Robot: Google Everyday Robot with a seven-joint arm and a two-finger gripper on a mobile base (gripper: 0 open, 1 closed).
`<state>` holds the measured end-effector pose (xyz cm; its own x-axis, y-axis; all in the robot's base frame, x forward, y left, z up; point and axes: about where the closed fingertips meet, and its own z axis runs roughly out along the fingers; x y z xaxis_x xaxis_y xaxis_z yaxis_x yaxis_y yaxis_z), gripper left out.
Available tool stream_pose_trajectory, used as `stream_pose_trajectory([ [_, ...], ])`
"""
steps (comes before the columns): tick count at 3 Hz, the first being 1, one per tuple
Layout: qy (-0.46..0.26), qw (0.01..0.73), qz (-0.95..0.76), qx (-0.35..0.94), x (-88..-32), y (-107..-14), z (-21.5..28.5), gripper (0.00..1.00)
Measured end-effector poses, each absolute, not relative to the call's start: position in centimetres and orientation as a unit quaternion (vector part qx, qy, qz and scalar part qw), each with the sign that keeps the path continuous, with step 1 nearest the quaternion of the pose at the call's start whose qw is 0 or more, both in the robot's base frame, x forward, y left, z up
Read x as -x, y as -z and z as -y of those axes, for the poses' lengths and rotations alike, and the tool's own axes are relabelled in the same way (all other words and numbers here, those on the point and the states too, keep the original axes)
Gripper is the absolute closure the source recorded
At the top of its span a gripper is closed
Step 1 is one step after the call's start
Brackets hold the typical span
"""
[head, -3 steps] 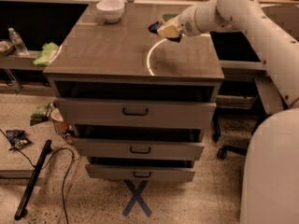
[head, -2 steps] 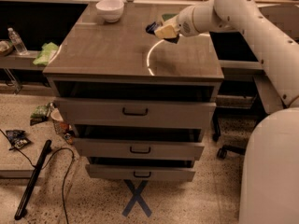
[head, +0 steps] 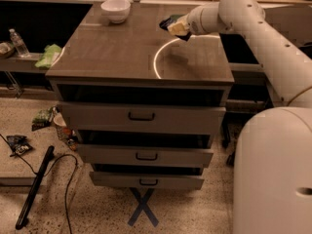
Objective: Move rxbar blueberry near sponge
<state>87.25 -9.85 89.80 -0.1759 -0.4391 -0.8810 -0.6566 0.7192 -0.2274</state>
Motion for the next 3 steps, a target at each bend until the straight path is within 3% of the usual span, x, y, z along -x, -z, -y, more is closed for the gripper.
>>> stream_pose_trajectory([
  [1, -0.075, 0.558, -0.761, 0.324, -90.6, -90.6, 12.2, 1.0],
  [3, -0.035, 0.563, -0.782, 0.266, -94.7, -89.5, 16.2, 0.6],
])
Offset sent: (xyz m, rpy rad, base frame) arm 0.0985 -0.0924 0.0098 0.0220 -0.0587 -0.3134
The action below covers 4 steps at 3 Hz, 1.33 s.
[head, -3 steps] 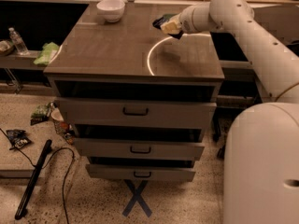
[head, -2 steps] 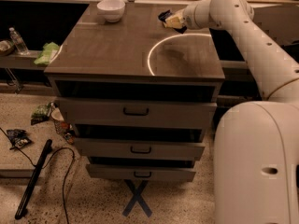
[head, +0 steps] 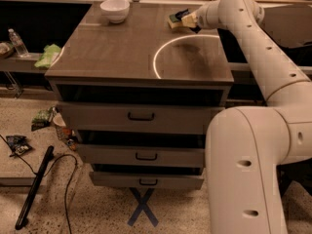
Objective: Move rxbar blueberry near sponge
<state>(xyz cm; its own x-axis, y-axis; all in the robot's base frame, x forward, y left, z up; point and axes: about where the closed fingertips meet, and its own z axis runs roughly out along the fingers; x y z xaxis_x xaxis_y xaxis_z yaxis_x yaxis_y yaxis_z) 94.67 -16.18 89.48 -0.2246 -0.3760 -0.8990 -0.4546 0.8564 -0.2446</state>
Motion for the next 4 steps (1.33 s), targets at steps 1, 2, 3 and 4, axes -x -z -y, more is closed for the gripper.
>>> stream_pose_trajectory([
  [1, -0.028, 0.564, -0.784, 0.259, -96.2, -88.7, 16.1, 0.28],
  [2, -0.027, 0.564, -0.783, 0.26, -96.7, -88.5, 15.8, 0.05],
  [3, -0.017, 0.565, -0.784, 0.257, -96.3, -89.7, 16.8, 0.0],
  [4, -0.01, 0.575, -0.783, 0.24, -95.3, -91.8, 19.3, 0.0],
])
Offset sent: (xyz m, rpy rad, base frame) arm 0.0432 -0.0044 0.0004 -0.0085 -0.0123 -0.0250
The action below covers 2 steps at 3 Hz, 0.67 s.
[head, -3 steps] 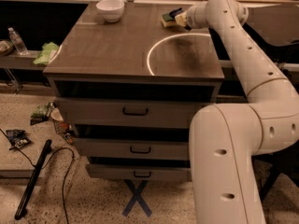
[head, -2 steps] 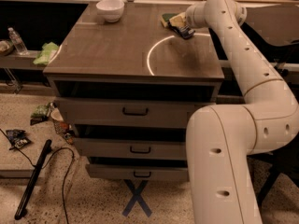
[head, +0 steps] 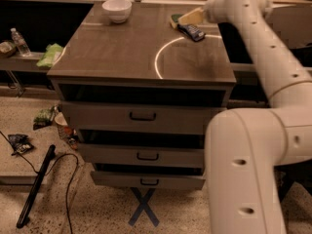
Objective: Move rxbar blueberry near sponge
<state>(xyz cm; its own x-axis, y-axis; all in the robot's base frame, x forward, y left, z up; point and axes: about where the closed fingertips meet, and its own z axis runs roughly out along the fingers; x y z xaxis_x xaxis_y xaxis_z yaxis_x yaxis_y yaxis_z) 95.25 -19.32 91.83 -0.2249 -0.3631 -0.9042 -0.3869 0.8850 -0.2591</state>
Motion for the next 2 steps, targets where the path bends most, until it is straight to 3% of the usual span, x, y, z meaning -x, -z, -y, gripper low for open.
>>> stream_pose_trajectory([
  [2, 0.063, 0.663, -0.733, 0.134, -85.5, -108.1, 31.2, 0.0],
])
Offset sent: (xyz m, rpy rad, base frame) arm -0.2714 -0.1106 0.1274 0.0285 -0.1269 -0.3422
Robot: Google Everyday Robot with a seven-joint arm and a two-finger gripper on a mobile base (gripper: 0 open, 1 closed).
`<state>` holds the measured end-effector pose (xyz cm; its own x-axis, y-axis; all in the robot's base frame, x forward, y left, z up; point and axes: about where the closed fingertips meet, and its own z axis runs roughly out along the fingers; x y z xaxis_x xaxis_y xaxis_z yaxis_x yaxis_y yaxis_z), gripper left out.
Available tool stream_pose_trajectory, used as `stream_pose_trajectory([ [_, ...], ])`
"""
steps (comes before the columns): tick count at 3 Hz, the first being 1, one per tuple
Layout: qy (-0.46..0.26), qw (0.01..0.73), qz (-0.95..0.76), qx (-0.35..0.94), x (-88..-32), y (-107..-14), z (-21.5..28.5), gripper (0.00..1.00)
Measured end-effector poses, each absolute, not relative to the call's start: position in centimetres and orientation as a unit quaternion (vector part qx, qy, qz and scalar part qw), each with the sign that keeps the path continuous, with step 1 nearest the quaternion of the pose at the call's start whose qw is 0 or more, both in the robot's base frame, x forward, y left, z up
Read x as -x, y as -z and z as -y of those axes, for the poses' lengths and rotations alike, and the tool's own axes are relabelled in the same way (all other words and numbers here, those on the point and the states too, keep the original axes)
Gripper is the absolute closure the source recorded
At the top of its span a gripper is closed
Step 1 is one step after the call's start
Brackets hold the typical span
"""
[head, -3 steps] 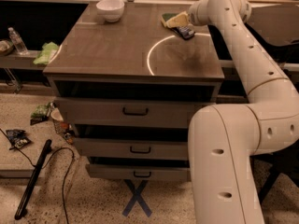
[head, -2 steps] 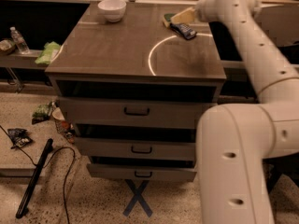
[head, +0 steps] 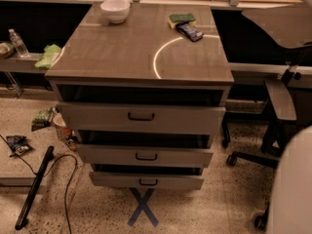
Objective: Move rxbar blueberry near sponge
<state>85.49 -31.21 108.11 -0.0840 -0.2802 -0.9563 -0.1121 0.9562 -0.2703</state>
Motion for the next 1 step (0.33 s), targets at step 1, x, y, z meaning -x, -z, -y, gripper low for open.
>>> stream_pose_trajectory([
  [1, 0.06, 0.677, -0.723, 0.123, -82.75, -111.42, 30.64, 0.0],
])
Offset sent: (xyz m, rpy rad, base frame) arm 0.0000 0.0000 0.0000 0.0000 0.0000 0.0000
